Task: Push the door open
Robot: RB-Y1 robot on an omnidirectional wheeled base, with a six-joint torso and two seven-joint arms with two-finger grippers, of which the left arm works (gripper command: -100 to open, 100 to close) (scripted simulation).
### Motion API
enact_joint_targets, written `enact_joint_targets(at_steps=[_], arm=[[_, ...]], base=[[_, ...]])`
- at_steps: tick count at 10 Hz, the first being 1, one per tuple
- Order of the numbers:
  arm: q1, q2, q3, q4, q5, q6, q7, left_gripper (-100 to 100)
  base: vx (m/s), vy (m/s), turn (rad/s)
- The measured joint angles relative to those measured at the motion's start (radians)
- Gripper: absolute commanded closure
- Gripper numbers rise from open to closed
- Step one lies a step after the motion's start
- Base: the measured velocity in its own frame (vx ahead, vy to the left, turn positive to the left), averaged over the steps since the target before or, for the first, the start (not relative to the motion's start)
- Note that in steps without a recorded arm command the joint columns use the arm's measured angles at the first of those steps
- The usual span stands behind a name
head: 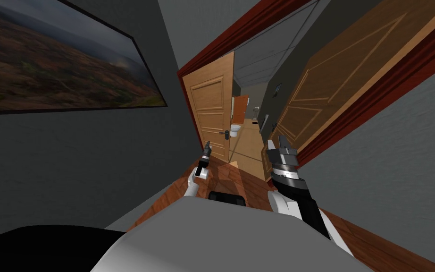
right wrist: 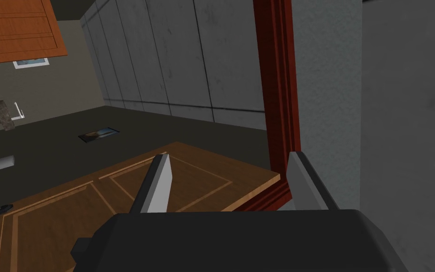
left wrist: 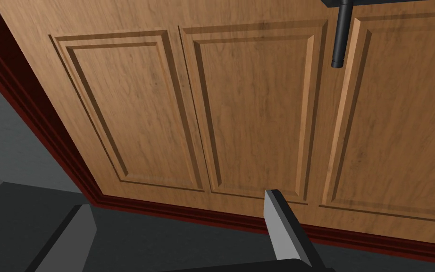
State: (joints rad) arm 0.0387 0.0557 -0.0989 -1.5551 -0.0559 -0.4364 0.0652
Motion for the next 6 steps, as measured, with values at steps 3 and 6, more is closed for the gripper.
enact_joint_targets(at_steps=[3, 6], arm=[[-0.041, 0.0, -0.009, 0.08, 0.002, -0.01, 0.006, -100], [-0.089, -0.003, -0.017, 0.151, 0.003, -0.001, 0.009, -100]], base=[[0.059, 0.037, -0.017], [0.066, 0.033, -0.017]])
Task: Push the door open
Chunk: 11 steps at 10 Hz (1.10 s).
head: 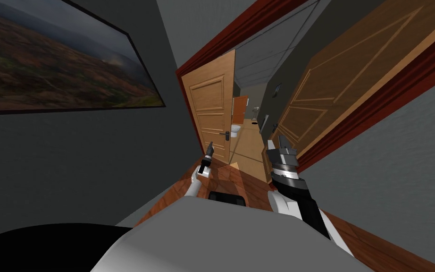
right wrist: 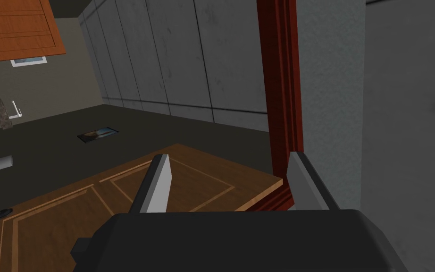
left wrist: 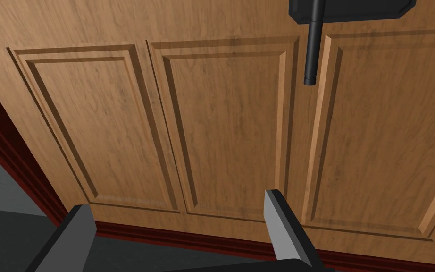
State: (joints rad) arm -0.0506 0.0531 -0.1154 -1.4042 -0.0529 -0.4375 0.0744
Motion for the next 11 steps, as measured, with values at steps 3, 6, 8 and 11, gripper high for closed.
enact_joint_targets(at_steps=[3, 6, 8, 11], arm=[[-0.051, 0.001, -0.005, 0.089, 0.003, -0.007, 0.008, -100], [-0.097, -0.007, -0.014, 0.161, 0.004, 0.0, 0.01, -100], [-0.125, -0.006, -0.019, 0.212, 0.006, -0.005, 0.016, -100], [-0.163, -0.012, -0.028, 0.278, 0.007, -0.003, 0.02, -100]], base=[[0.078, 0.054, -0.023], [0.068, 0.029, -0.015], [0.054, 0.03, -0.01], [0.056, 0.034, -0.016]])
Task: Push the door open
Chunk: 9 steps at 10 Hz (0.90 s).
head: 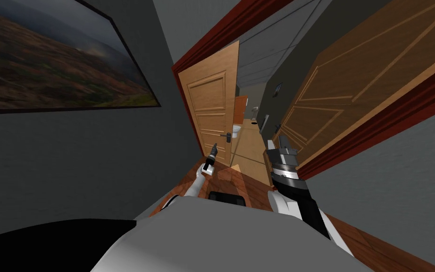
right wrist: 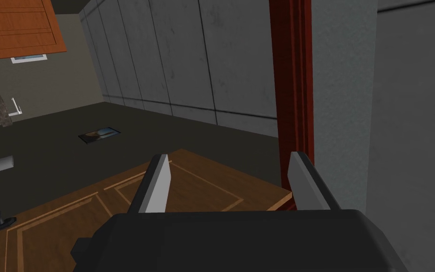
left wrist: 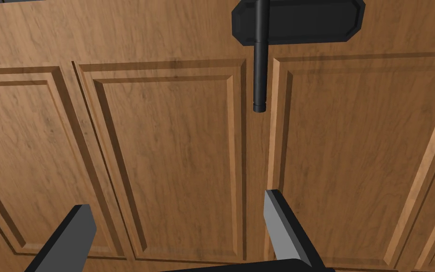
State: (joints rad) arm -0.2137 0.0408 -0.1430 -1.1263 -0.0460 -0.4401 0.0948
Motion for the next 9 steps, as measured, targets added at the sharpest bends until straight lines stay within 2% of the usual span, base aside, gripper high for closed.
enact_joint_targets(at_steps=[3, 5, 7, 9], arm=[[-0.046, -0.005, -0.006, 0.071, 0.002, 0.002, 0.006, -100], [-0.08, -0.015, -0.009, 0.133, 0.003, -0.004, 0.005, -100], [-0.103, -0.021, -0.018, 0.169, 0.003, 0.005, 0.011, -100], [-0.13, -0.023, -0.02, 0.215, 0.005, -0.001, 0.014, -100]], base=[[0.065, 0.039, -0.014], [0.073, 0.045, -0.024], [0.077, 0.037, -0.013], [0.07, 0.022, -0.013]])
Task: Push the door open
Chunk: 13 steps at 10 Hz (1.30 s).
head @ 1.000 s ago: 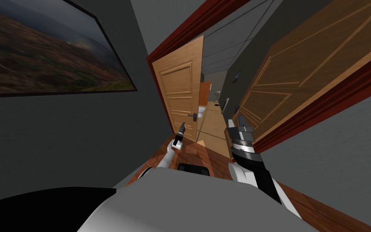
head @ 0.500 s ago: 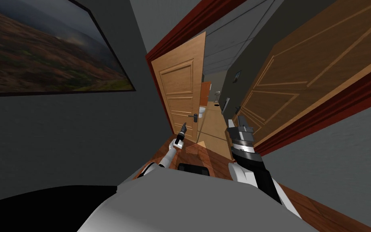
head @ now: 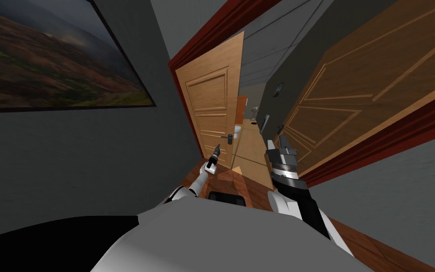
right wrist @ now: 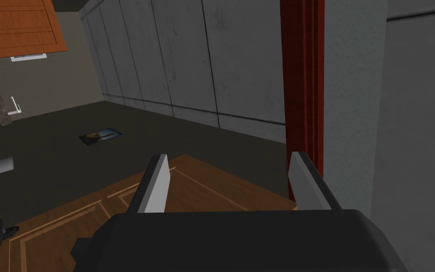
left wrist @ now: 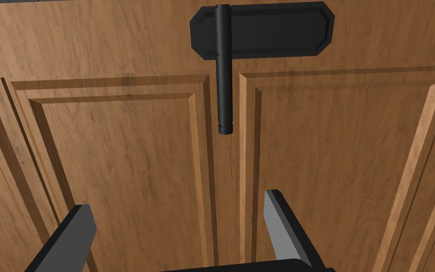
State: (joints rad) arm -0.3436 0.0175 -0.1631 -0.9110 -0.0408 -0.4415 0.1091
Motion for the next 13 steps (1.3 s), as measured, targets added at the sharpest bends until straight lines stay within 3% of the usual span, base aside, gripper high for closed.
enact_joint_targets(at_steps=[10, 11, 13], arm=[[-0.121, -0.043, -0.02, 0.199, 0.004, 0.002, 0.011, -100], [-0.122, -0.043, -0.02, 0.202, 0.004, 0.001, 0.011, -100], [-0.122, -0.021, -0.015, 0.204, 0.005, 0.0, 0.006, -100]], base=[[0.063, 0.03, -0.012], [0.105, -0.025, -0.026], [0.179, -0.07, -0.021]])
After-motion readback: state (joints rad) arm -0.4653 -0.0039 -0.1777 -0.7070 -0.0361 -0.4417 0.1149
